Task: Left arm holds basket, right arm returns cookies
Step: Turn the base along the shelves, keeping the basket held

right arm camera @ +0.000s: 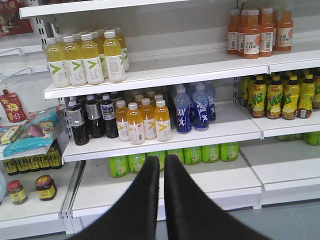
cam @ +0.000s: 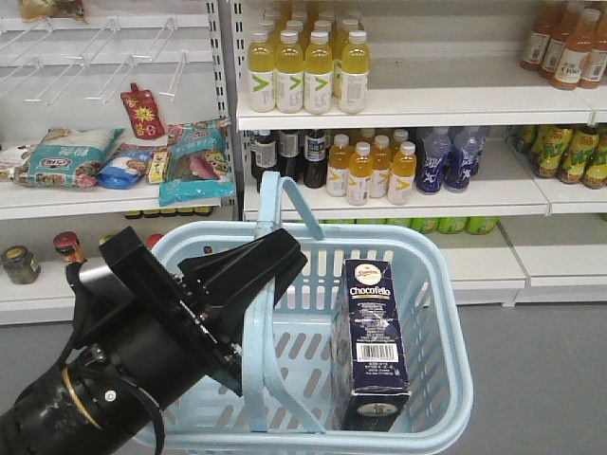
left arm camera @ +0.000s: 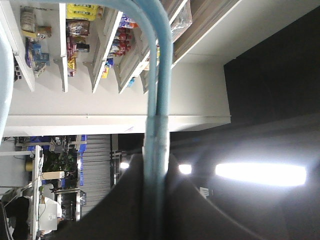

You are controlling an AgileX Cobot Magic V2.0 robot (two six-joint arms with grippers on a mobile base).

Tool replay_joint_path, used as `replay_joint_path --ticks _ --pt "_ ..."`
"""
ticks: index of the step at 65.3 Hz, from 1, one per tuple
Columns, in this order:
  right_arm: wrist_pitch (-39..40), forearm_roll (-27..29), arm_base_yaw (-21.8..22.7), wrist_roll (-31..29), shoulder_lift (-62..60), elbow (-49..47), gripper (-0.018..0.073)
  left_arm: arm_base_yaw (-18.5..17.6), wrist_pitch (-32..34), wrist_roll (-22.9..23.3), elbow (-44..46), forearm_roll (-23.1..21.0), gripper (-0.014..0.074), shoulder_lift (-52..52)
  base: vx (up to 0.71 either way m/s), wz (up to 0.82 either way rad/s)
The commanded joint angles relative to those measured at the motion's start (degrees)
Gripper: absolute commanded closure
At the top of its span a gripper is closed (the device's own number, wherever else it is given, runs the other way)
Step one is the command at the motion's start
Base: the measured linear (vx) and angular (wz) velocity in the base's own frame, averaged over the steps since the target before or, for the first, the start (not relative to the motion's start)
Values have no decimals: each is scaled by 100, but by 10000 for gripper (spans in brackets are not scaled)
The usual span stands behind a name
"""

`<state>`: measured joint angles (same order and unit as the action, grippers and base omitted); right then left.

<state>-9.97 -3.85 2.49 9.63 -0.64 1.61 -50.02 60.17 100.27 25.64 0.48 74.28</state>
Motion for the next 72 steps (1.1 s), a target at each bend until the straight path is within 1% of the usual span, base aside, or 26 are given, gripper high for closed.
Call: replay_joint_path --ticks 1,42,72 --pt "407 -63 41 -34 -73 101 562 -34 770 -17 189 -8 596 -163 47 -2" --pt "407 -63 41 -34 -73 101 562 -34 770 -17 189 -14 596 -163 42 1" --pt "407 -63 41 -34 -73 101 562 -34 770 -17 189 -14 596 -163 26 -4"
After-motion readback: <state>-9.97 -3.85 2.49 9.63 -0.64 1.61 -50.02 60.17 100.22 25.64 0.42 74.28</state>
